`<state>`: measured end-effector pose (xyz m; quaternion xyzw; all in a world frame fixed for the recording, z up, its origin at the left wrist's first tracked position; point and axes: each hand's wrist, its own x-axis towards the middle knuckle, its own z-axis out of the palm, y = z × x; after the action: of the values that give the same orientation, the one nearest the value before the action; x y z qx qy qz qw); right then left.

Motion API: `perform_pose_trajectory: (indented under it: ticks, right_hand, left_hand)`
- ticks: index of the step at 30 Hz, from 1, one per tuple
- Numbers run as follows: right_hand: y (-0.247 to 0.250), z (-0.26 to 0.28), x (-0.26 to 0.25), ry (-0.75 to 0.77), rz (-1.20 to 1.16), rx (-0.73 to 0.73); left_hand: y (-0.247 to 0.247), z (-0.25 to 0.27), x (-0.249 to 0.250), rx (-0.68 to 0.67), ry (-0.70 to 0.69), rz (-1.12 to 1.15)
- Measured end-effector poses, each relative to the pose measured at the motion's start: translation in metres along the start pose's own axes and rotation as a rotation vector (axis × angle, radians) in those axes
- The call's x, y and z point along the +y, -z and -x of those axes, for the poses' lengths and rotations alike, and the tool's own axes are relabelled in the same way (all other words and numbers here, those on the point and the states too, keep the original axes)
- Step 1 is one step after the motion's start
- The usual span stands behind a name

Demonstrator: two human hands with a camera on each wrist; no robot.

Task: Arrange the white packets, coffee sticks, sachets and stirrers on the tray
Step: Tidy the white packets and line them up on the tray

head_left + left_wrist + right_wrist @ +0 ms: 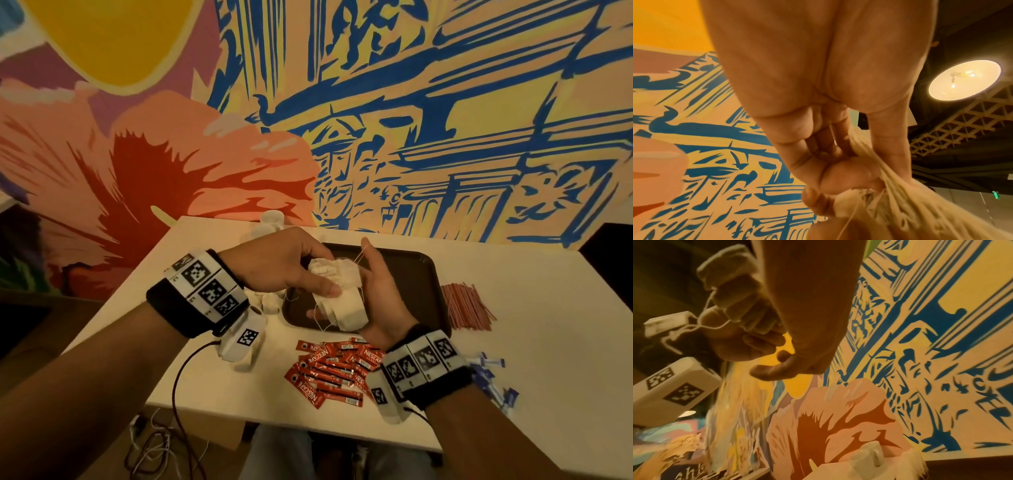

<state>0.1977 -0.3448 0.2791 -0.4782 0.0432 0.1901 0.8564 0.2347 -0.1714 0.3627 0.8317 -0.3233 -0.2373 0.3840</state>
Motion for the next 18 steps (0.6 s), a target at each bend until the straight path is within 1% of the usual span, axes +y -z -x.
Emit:
perform_pose_trajectory:
  ticks: [2,4,7,9,11,13,15,18]
  right_hand:
    - [-0.005,0.003,0.000,-0.023,-0.014,-0.109]
    - [-0.004,0.005,0.004,-0.008,0.008,-0.141]
    - [0.002,0.004,0.011,0.011,0.063,-0.098]
    - [0.006,0.003,0.014,-0.005,0.091,-0.042]
    - [0.012,0.002,0.015,-0.029,0.111,0.008]
    - [0.018,0.001,0.014,-0.056,0.127,0.062]
    - [0.024,-0.002,0.013,-0.093,0.133,0.097]
    - [0.023,-0.003,0.011,-0.151,0.173,0.093]
  left_hand:
    - [-0.004,-0.005,-0.001,0.029,-0.018,-0.003]
    - [-0.007,-0.008,-0.003,0.049,-0.014,-0.001]
    - [-0.009,-0.010,-0.010,0.058,-0.009,-0.036]
    - [-0.011,-0.010,-0.012,0.053,-0.010,-0.071]
    - [-0.011,-0.009,-0.013,0.024,-0.014,-0.059]
    - [-0.009,-0.008,-0.014,-0.016,-0.008,-0.042]
    - [-0.006,-0.006,-0.015,-0.076,0.027,-0.034]
    - [-0.006,-0.007,-0.017,-0.190,0.058,-0.039]
